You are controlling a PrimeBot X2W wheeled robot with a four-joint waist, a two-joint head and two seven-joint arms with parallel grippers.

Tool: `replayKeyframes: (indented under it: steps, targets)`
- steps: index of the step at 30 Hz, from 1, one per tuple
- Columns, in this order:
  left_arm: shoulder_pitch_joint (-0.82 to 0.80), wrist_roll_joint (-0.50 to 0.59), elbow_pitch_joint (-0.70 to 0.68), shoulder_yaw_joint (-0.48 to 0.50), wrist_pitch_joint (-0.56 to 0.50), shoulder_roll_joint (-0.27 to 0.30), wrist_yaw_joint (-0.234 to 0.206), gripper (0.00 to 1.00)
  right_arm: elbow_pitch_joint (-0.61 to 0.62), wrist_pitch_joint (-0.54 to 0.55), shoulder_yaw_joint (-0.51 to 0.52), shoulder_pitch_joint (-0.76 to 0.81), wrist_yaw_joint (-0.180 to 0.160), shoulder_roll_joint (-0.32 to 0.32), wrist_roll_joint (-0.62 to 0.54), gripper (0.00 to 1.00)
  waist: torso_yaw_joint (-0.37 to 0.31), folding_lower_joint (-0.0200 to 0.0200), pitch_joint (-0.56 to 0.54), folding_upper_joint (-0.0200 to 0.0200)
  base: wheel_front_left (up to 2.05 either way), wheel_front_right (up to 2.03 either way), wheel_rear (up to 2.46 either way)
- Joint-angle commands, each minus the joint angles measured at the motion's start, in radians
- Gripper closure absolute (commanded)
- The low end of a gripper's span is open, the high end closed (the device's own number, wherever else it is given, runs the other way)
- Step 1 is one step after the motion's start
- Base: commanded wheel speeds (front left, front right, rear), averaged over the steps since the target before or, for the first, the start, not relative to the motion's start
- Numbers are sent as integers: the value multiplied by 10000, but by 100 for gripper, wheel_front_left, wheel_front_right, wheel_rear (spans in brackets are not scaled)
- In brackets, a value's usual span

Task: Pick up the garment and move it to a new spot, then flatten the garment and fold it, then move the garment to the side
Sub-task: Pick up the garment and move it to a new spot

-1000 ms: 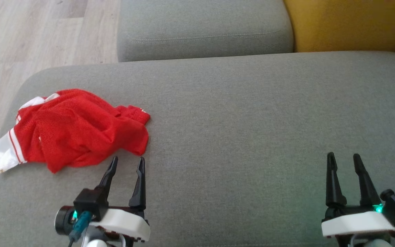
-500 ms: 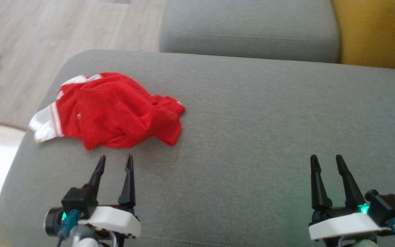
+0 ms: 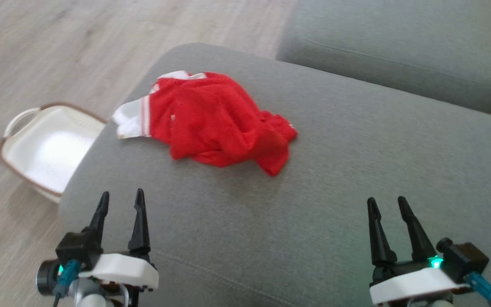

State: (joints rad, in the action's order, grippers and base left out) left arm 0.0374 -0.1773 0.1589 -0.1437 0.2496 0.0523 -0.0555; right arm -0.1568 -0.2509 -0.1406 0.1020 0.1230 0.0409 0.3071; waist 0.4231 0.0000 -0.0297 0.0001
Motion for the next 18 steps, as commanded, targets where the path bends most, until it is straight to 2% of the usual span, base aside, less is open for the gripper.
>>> replayKeyframes:
  steps: [1,6,18]
  targets:
    - [-413,93,-339,354,122,-20,10,0,286,-109,-267,-289,77,93,84,0,418,0,-50,-1,0,0,0]
    - [-344,235,-435,526,122,-20,67,0,254,-109,-490,-393,77,93,207,0,786,0,16,-1,0,0,0]
    - [-356,-169,-550,794,122,-20,217,0,211,-109,-424,-381,77,93,257,0,702,0,27,-1,0,0,0]
